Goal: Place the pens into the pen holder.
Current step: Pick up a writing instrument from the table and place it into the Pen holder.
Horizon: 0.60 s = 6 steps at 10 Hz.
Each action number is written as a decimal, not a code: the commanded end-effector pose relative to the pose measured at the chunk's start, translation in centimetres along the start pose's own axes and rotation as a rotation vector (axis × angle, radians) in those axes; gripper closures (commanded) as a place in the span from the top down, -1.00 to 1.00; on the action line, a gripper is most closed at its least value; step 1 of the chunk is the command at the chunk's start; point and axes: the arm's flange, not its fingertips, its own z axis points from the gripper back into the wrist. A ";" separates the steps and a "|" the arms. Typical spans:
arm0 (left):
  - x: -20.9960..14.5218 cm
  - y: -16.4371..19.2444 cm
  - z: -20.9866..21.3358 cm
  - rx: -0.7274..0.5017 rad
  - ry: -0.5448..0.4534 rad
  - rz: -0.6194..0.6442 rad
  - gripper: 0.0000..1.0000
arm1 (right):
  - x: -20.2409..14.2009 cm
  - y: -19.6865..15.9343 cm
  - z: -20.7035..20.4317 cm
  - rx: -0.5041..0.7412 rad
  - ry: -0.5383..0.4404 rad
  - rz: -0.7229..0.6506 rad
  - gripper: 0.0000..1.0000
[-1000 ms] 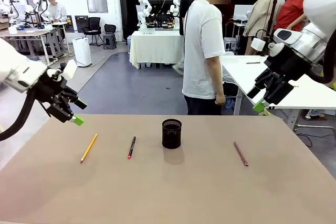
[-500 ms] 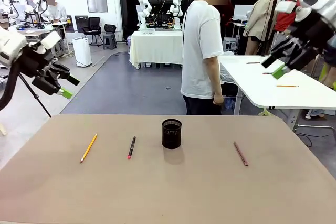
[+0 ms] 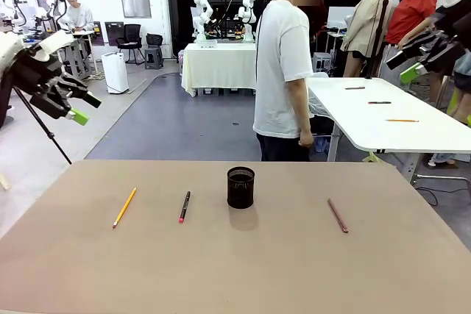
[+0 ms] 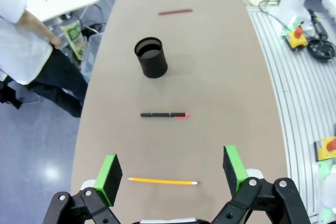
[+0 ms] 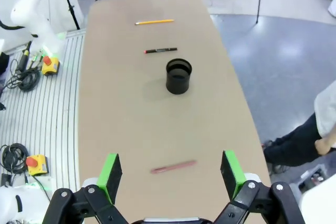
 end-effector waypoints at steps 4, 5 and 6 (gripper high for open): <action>1.9 -1.4 -0.5 0.046 0.033 0.024 1.00 | -1.6 -2.2 1.2 -0.027 -0.047 -0.033 1.00; 2.1 -1.5 -0.4 0.073 0.022 0.026 1.00 | -1.5 -2.3 1.0 -0.027 -0.034 -0.058 1.00; 1.5 -0.2 -0.2 0.033 0.018 0.009 1.00 | -2.2 -1.8 0.9 -0.023 -0.015 -0.046 1.00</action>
